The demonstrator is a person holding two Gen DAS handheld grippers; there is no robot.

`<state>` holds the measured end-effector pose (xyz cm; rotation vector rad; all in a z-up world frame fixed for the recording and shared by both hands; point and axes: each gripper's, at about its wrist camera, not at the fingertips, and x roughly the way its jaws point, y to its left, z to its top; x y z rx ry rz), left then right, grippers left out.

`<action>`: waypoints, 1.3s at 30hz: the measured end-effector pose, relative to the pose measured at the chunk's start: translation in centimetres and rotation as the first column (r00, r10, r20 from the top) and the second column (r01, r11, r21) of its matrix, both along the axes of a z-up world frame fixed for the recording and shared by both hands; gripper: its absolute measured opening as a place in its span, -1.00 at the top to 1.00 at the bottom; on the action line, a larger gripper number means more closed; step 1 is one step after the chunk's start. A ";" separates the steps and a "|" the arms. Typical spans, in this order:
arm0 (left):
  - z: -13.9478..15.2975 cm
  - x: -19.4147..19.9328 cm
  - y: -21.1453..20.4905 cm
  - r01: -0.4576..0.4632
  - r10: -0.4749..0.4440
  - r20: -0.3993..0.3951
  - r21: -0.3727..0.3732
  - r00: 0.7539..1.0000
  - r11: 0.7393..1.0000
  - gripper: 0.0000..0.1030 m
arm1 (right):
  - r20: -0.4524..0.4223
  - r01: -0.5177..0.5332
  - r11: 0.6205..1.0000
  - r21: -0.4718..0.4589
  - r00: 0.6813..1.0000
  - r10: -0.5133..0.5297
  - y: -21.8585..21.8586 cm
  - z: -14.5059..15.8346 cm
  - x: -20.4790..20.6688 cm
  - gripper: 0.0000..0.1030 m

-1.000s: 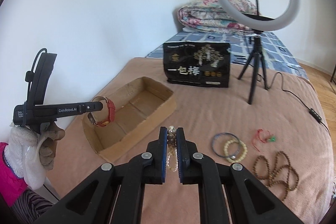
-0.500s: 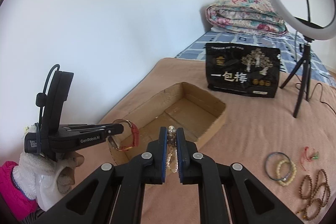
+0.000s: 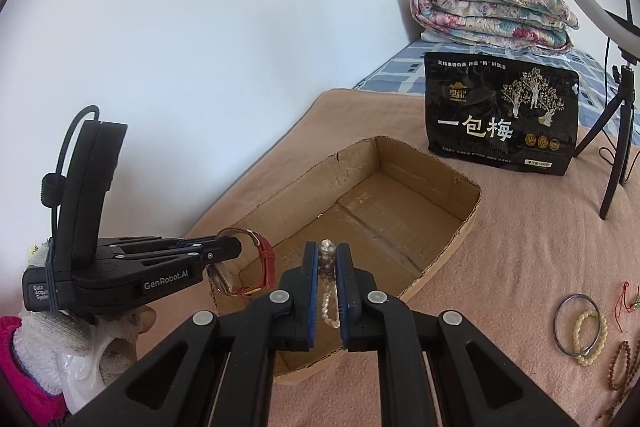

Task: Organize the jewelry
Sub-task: 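Carry watch and pearl necklace into the cardboard box and open both grippers, then move the left gripper to the blue bangle while the right gripper approaches the wooden beads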

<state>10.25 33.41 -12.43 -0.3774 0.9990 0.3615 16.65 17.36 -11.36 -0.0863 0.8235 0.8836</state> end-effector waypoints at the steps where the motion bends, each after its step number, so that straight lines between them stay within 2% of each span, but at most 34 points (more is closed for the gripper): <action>1: 0.0 0.0 0.0 -0.001 0.001 -0.001 0.000 1.000 1.000 0.89 | -0.003 -0.002 1.000 0.000 1.000 0.002 0.0 0.0 0.1 0.86; 2: 0.0 0.1 0.0 0.000 0.000 -0.003 0.000 1.000 1.000 0.89 | -0.001 0.000 1.000 0.001 1.000 0.000 -0.1 0.0 0.2 0.83; 3: 0.0 0.1 0.0 0.001 -0.001 -0.004 -0.001 1.000 1.000 0.89 | 0.004 0.003 1.000 0.000 1.000 -0.003 -0.1 0.0 0.2 0.71; 4: -0.1 0.1 0.0 0.000 0.000 -0.003 -0.004 1.000 1.000 0.89 | 0.008 0.006 1.000 0.005 1.000 -0.006 -0.2 0.1 0.2 0.40; 5: -0.1 0.2 0.1 -0.002 0.002 -0.005 -0.008 1.000 1.000 0.88 | 0.010 0.010 1.000 0.012 1.000 -0.010 -0.4 0.2 0.2 0.28; 7: -0.1 0.2 0.1 -0.010 0.010 -0.007 -0.019 1.000 1.000 0.71 | 0.012 0.019 1.000 0.012 1.000 -0.019 -0.5 0.4 0.2 0.22; 8: -0.1 0.2 0.2 -0.012 0.012 -0.012 -0.031 1.000 0.999 0.50 | 0.016 0.028 1.000 0.009 0.999 -0.028 -0.7 0.5 0.2 0.16; 9: -0.1 0.1 0.2 -0.016 0.016 -0.004 -0.029 1.000 0.999 0.41 | 0.024 0.036 0.999 0.007 0.999 -0.037 -0.8 0.6 0.2 -0.02; 10: 0.1 0.1 0.1 -0.019 0.019 0.000 -0.015 1.000 1.000 0.41 | 0.032 0.043 0.999 0.005 0.999 -0.043 -1.0 0.7 0.1 -0.11; 12: 0.4 0.0 0.0 -0.012 0.012 0.010 -0.007 1.000 1.000 0.41 | 0.038 0.051 0.999 -0.001 0.998 -0.051 -1.3 0.9 0.1 -0.16; 16: 0.9 -0.3 0.0 -0.024 0.024 0.028 0.001 0.999 1.000 0.41 | 0.055 0.083 0.997 -0.005 0.995 -0.083 -2.3 1.4 0.0 -0.40; 20: 1.5 -0.4 -0.3 -0.026 0.026 0.047 0.005 0.999 1.000 0.41 | 0.070 0.109 0.994 -0.013 0.992 -0.108 -3.3 2.0 -0.2 -0.45; 23: 2.0 -0.4 -0.8 -0.022 0.022 0.060 0.013 0.998 1.000 0.41 | 0.085 0.144 0.990 -0.010 0.986 -0.143 -4.3 2.6 -0.3 -0.65; 27: 2.7 -0.4 -2.0 -0.004 0.000 0.078 0.046 0.997 0.999 0.41 | 0.092 0.187 0.982 0.001 0.978 -0.186 -5.9 3.5 -0.4 -0.74; 35: 3.4 0.1 -5.1 0.060 -0.069 0.099 0.085 0.993 0.995 0.41 | 0.121 0.286 0.958 -0.009 0.951 -0.283 -10.1 5.4 -0.7 -0.79; 39: 3.8 0.5 -7.0 0.104 -0.113 0.118 0.076 0.987 0.992 0.41 | 0.157 0.344 0.939 -0.013 0.928 -0.337 -12.7 6.5 -1.0 -0.79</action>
